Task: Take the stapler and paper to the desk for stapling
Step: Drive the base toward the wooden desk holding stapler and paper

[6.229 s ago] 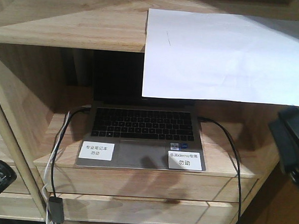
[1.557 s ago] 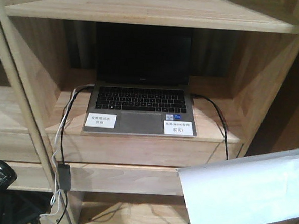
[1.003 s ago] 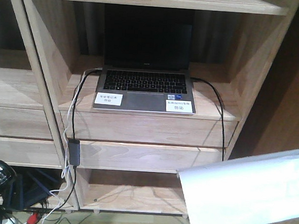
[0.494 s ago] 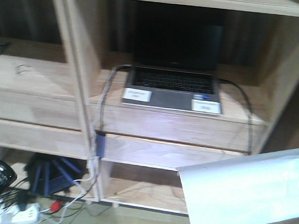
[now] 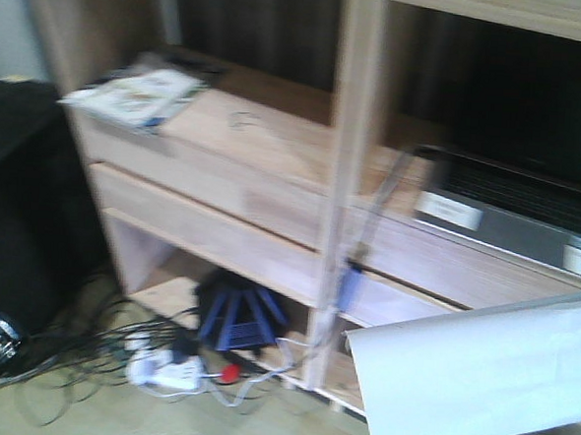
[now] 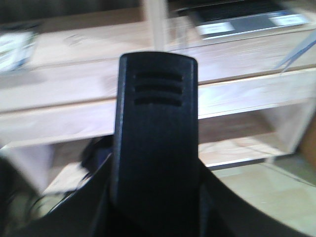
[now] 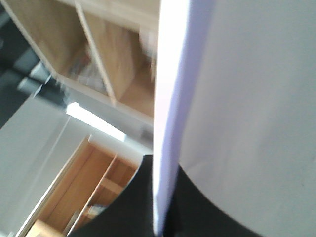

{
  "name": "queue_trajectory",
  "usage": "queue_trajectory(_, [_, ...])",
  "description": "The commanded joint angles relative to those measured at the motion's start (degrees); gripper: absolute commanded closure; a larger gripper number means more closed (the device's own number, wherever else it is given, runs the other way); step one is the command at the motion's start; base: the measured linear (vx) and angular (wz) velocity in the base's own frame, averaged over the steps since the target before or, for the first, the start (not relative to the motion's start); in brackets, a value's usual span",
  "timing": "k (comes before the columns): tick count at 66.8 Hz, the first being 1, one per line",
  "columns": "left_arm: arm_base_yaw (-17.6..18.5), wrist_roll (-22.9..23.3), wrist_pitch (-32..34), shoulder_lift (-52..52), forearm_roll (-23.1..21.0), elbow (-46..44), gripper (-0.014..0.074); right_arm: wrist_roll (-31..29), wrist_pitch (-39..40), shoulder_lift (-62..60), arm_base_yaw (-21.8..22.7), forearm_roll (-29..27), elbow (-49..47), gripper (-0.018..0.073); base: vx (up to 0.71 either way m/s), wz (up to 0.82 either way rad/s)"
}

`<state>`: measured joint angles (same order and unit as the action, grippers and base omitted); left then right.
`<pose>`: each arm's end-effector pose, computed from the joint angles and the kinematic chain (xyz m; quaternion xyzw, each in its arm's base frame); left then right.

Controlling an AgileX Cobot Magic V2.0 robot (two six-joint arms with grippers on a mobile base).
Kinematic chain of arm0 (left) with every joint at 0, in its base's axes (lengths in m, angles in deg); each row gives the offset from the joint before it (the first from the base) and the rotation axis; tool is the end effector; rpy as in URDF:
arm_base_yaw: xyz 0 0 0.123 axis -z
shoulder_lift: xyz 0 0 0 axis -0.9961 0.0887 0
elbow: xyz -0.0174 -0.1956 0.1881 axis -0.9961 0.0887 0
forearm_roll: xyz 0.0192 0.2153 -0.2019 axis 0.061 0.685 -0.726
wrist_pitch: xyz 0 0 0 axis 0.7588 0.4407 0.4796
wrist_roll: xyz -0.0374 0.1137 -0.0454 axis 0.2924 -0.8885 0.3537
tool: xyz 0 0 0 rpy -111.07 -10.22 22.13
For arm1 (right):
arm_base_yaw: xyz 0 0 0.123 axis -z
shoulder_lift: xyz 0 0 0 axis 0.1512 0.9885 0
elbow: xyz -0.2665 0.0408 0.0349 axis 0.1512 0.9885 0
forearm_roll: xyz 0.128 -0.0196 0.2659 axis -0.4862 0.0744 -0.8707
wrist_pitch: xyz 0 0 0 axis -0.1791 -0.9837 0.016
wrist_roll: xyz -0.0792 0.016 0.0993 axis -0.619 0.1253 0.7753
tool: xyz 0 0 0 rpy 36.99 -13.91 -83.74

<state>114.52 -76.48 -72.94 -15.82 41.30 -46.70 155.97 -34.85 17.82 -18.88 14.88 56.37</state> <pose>0.1324 -0.0801 0.2951 0.2535 0.8037 -0.1321 0.5219 0.1585 0.0493 0.2276 0.2453 0.5286 0.5727 0.5765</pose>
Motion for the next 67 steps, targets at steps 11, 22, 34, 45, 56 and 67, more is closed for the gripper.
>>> queue_trajectory(11, [0.32, 0.31, 6.54, 0.38, -0.47, -1.74, 0.0603, -0.27, 3.97, 0.37, -0.11, -0.3, 0.13, 0.0564, 0.04, 0.79])
queue_trajectory(22, [0.32, 0.31, 6.54, 0.38, -0.47, -1.74, 0.0603, -0.27, 3.97, 0.37, -0.11, -0.3, 0.13, 0.0564, 0.07, 0.66])
queue_trajectory(34, [0.32, 0.31, 6.54, 0.38, -0.47, -1.74, 0.0603, -0.27, 3.97, 0.37, -0.11, -0.3, 0.13, 0.0564, 0.08, 0.54])
queue_trajectory(45, [0.32, 0.31, 6.54, 0.38, -0.47, -1.74, 0.0603, -0.27, 3.97, 0.37, -0.11, -0.3, 0.13, 0.0564, 0.08, 0.56])
queue_trajectory(56, [0.32, 0.31, 6.54, 0.38, -0.47, -1.74, 0.0603, -0.27, 3.97, 0.37, -0.11, -0.3, 0.13, 0.0564, 0.08, 0.66])
queue_trajectory(67, [0.32, 0.31, 6.54, 0.38, -0.47, -1.74, 0.0603, -0.27, 3.97, 0.37, -0.11, -0.3, 0.13, 0.0564, 0.08, 0.75])
